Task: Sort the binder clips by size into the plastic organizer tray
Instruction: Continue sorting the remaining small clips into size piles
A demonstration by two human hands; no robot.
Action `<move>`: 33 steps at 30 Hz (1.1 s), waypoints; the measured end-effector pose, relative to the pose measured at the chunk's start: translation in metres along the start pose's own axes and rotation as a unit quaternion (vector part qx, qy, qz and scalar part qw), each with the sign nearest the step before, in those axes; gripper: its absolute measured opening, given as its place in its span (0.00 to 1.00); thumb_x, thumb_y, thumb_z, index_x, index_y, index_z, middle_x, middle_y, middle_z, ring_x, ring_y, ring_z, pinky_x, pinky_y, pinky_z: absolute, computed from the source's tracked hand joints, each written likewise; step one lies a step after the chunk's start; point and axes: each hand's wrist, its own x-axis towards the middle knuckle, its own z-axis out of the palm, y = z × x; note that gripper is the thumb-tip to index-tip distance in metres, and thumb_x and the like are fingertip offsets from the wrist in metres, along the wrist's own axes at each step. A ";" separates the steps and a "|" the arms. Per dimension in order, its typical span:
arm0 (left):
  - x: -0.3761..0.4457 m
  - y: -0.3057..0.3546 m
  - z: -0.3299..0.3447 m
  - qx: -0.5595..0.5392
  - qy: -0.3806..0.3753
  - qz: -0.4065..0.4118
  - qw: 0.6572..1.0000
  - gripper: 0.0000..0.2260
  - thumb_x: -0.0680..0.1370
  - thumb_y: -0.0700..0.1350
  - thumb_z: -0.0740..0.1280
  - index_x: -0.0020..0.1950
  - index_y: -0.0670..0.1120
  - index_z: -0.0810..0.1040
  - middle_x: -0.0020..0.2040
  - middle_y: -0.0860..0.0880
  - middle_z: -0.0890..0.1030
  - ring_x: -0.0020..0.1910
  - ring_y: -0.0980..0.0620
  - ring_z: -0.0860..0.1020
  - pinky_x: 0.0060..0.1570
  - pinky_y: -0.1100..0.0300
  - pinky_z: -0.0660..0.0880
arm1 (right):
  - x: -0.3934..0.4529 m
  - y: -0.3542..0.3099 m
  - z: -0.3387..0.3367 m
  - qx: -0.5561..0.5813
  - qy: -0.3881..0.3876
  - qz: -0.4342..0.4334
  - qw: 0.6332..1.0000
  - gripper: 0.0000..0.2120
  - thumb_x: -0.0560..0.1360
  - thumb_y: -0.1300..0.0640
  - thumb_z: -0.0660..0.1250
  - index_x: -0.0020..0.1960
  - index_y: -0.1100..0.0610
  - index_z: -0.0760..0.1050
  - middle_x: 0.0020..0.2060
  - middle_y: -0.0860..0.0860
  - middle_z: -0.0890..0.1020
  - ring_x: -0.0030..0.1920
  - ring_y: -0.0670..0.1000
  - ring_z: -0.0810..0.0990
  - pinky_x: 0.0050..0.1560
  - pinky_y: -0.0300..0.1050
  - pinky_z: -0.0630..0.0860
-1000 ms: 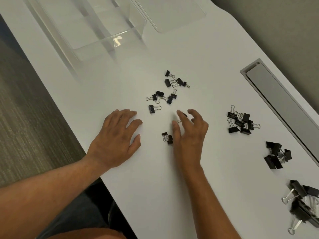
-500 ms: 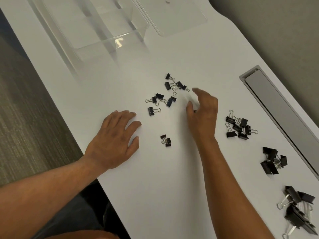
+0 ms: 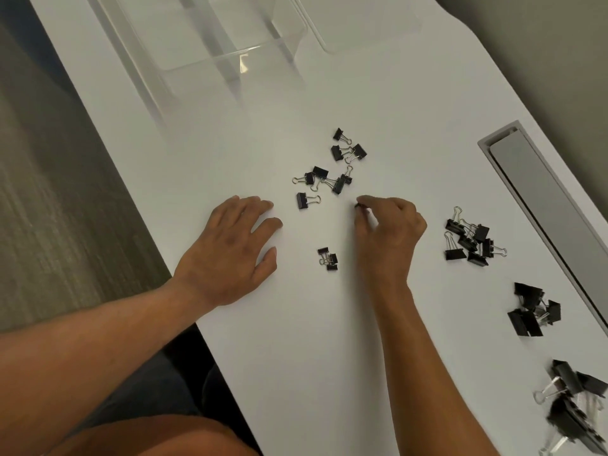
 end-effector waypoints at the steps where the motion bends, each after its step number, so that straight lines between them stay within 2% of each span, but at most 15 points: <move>1: 0.000 0.000 0.000 0.001 0.001 -0.001 1.000 0.18 0.82 0.51 0.61 0.66 0.42 0.78 0.70 0.40 0.75 0.71 0.37 0.73 0.76 0.41 0.64 | -0.015 -0.003 -0.004 0.002 -0.004 -0.005 1.000 0.09 0.78 0.61 0.73 0.55 0.51 0.84 0.48 0.44 0.85 0.58 0.55 0.79 0.65 0.55 0.66; 4: 0.000 0.001 0.000 0.005 0.002 -0.002 1.000 0.18 0.82 0.51 0.60 0.66 0.42 0.78 0.70 0.40 0.75 0.71 0.37 0.73 0.76 0.41 0.64 | -0.052 -0.009 -0.010 0.031 -0.040 -0.023 0.998 0.09 0.80 0.61 0.71 0.58 0.53 0.84 0.53 0.44 0.86 0.58 0.52 0.78 0.65 0.43 0.67; 6: -0.001 0.001 0.000 0.006 0.000 0.000 1.000 0.18 0.83 0.51 0.60 0.67 0.42 0.78 0.71 0.40 0.75 0.71 0.37 0.73 0.76 0.41 0.64 | -0.072 -0.012 -0.012 0.076 -0.063 -0.017 0.995 0.11 0.82 0.63 0.68 0.62 0.56 0.83 0.57 0.46 0.85 0.60 0.51 0.77 0.65 0.43 0.72; 8: -0.001 0.001 -0.001 0.006 -0.001 0.000 1.000 0.18 0.82 0.51 0.60 0.67 0.42 0.77 0.70 0.40 0.75 0.71 0.37 0.72 0.76 0.40 0.64 | -0.083 -0.018 -0.016 0.117 -0.068 0.016 0.991 0.13 0.84 0.63 0.64 0.66 0.57 0.80 0.63 0.46 0.82 0.65 0.47 0.76 0.68 0.42 0.72; 11: -0.001 0.002 -0.001 0.007 0.000 0.002 1.000 0.18 0.82 0.50 0.61 0.67 0.42 0.77 0.70 0.40 0.75 0.71 0.37 0.72 0.76 0.40 0.64 | -0.086 -0.028 -0.020 0.119 -0.138 0.018 0.983 0.19 0.86 0.56 0.61 0.77 0.53 0.71 0.76 0.46 0.71 0.77 0.44 0.66 0.78 0.38 0.61; 13: 0.000 0.002 -0.001 0.008 0.001 0.004 1.000 0.17 0.82 0.50 0.62 0.67 0.42 0.77 0.70 0.40 0.75 0.71 0.37 0.72 0.76 0.40 0.64 | -0.089 -0.031 -0.015 0.076 -0.196 -0.050 0.976 0.21 0.87 0.56 0.59 0.80 0.54 0.68 0.81 0.50 0.65 0.83 0.48 0.58 0.83 0.45 0.54; 15: 0.000 0.003 -0.002 0.010 0.002 0.004 1.000 0.18 0.82 0.50 0.62 0.66 0.42 0.77 0.70 0.40 0.75 0.71 0.37 0.72 0.76 0.40 0.64 | -0.099 -0.033 -0.010 0.051 -0.221 -0.099 0.969 0.21 0.87 0.58 0.54 0.79 0.56 0.69 0.81 0.53 0.65 0.84 0.53 0.56 0.84 0.51 0.52; 19: -0.001 0.002 -0.002 0.009 0.005 0.002 1.000 0.18 0.82 0.51 0.61 0.67 0.43 0.76 0.70 0.41 0.75 0.71 0.37 0.72 0.76 0.41 0.64 | -0.123 -0.039 -0.016 0.056 -0.199 -0.072 0.976 0.22 0.85 0.57 0.53 0.76 0.57 0.74 0.78 0.50 0.71 0.82 0.50 0.62 0.81 0.37 0.53; 21: -0.001 0.002 -0.001 0.009 0.003 0.000 1.000 0.18 0.82 0.51 0.61 0.67 0.43 0.76 0.70 0.41 0.75 0.72 0.38 0.71 0.76 0.41 0.64 | -0.129 -0.038 -0.020 0.052 -0.174 -0.054 0.982 0.21 0.85 0.57 0.54 0.74 0.56 0.76 0.76 0.48 0.74 0.80 0.47 0.65 0.79 0.34 0.56; 23: -0.001 0.001 -0.001 0.006 0.003 -0.002 1.000 0.18 0.82 0.51 0.61 0.67 0.43 0.77 0.70 0.41 0.75 0.72 0.38 0.72 0.76 0.42 0.64 | -0.130 -0.037 -0.018 0.052 -0.151 -0.042 0.986 0.19 0.84 0.59 0.58 0.71 0.56 0.79 0.74 0.48 0.76 0.79 0.47 0.67 0.79 0.36 0.61; 27: -0.002 0.001 0.001 0.000 0.006 -0.003 1.000 0.18 0.82 0.51 0.61 0.67 0.43 0.77 0.71 0.42 0.75 0.71 0.38 0.72 0.76 0.43 0.63 | -0.115 -0.049 -0.016 0.063 -0.103 -0.067 0.990 0.14 0.82 0.63 0.65 0.67 0.58 0.81 0.67 0.53 0.80 0.70 0.53 0.76 0.71 0.48 0.73; 30: -0.002 0.000 0.000 0.000 0.005 -0.004 1.000 0.18 0.82 0.52 0.61 0.67 0.44 0.77 0.71 0.42 0.74 0.72 0.39 0.72 0.77 0.44 0.63 | -0.082 -0.066 -0.010 0.073 -0.102 -0.093 0.988 0.17 0.82 0.63 0.67 0.70 0.58 0.78 0.69 0.55 0.78 0.69 0.55 0.75 0.70 0.48 0.72; 33: -0.002 0.001 -0.001 -0.001 0.006 -0.005 1.000 0.17 0.82 0.52 0.61 0.66 0.44 0.77 0.71 0.43 0.75 0.72 0.40 0.72 0.77 0.44 0.63 | -0.044 -0.071 0.012 0.005 -0.134 -0.138 0.981 0.20 0.83 0.61 0.64 0.74 0.57 0.74 0.75 0.55 0.74 0.69 0.59 0.72 0.68 0.50 0.72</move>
